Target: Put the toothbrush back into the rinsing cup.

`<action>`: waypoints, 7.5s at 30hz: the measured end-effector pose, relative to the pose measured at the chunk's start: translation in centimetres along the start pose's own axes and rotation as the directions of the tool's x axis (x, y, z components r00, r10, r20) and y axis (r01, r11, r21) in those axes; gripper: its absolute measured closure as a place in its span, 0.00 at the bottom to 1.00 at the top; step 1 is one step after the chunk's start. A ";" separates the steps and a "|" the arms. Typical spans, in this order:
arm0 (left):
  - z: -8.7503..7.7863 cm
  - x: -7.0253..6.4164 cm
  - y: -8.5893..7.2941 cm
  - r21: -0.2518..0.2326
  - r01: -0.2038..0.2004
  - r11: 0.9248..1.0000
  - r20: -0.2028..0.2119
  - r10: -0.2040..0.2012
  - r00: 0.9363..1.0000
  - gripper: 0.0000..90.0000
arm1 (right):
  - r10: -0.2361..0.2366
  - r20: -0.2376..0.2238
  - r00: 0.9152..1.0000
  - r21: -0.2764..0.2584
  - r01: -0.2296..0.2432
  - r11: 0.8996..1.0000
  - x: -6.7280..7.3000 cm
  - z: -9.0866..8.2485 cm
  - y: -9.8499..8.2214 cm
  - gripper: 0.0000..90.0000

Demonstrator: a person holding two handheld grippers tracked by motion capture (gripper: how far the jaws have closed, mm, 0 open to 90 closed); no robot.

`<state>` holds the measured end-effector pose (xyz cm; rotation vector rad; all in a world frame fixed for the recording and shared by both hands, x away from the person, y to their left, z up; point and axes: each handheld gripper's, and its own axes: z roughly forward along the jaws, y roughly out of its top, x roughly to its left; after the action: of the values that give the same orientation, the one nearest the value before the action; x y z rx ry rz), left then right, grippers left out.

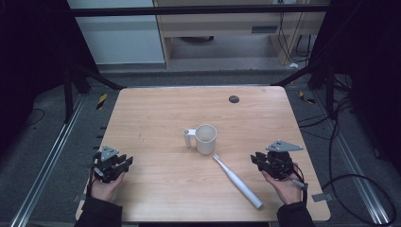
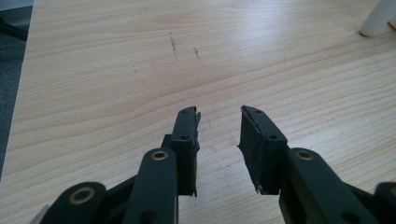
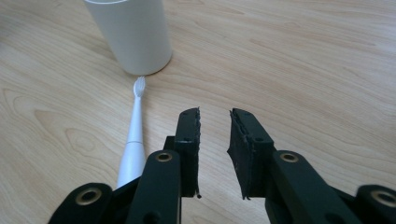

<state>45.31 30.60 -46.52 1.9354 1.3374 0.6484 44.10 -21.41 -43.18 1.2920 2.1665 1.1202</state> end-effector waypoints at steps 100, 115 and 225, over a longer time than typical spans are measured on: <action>0.4 -0.1 -0.1 0.029 -0.019 0.999 0.002 0.019 1.000 0.72 | -0.076 -0.107 0.991 0.456 0.116 0.882 5.7 7.2 0.6 0.62; 0.4 -0.1 -0.1 0.030 -0.019 0.999 0.003 0.019 1.000 0.73 | -0.074 -0.093 0.993 0.478 0.110 0.871 5.7 7.7 0.3 0.68; 0.3 0.0 -0.1 0.017 -0.008 1.000 -0.005 0.008 1.000 0.73 | 0.138 -0.035 0.990 -0.365 -0.141 0.920 4.3 1.0 10.7 0.75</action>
<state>45.47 30.54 -46.78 1.9553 1.3431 0.6485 48.52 -14.45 -35.07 1.2808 1.7763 1.5046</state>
